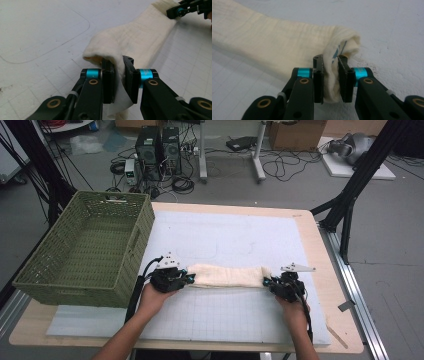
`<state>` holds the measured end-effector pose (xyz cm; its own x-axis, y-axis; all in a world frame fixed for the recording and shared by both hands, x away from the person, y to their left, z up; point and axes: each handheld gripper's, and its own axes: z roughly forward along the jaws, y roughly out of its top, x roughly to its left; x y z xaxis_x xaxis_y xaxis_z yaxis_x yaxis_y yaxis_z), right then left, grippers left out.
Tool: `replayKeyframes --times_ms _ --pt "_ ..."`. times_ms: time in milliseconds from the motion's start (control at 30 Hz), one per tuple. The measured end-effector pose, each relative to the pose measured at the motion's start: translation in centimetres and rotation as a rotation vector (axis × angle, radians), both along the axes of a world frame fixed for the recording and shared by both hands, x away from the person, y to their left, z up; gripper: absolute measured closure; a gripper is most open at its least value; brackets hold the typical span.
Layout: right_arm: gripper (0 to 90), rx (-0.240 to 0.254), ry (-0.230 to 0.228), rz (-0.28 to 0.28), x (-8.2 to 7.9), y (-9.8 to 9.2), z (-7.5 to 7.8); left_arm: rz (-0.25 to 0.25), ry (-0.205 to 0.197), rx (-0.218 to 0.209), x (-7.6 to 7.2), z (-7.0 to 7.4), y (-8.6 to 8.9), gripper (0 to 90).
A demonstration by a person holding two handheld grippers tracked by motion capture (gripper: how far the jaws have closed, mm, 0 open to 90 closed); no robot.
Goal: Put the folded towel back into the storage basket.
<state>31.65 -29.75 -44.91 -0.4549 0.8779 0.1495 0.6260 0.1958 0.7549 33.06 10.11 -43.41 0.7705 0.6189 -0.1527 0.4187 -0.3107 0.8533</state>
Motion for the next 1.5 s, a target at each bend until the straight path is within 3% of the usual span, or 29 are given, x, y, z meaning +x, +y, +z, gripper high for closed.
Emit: replayKeyframes --times_ms 267,500,600,1033,1500 --pt "78.6 -0.019 -0.090 0.048 -0.6 -0.1 0.8 -0.007 -0.058 -0.049 -0.9 0.9 0.7 79.6" --pt "78.5 0.014 -0.209 0.100 -1.5 -0.4 2.5 -0.027 -0.137 -0.110 -2.5 2.3 1.8 79.6" --pt "78.1 0.029 -0.235 0.113 -1.7 -0.4 2.8 -0.030 -0.166 -0.134 -3.0 2.8 2.2 79.6" --pt "78.5 0.092 -0.316 0.177 -2.0 -0.3 4.3 -0.047 -0.228 -0.166 -4.7 4.3 3.4 79.6" --pt "78.6 0.112 -0.374 0.203 -1.5 0.4 5.5 -0.044 -0.268 -0.181 -5.7 5.5 4.4 79.6"
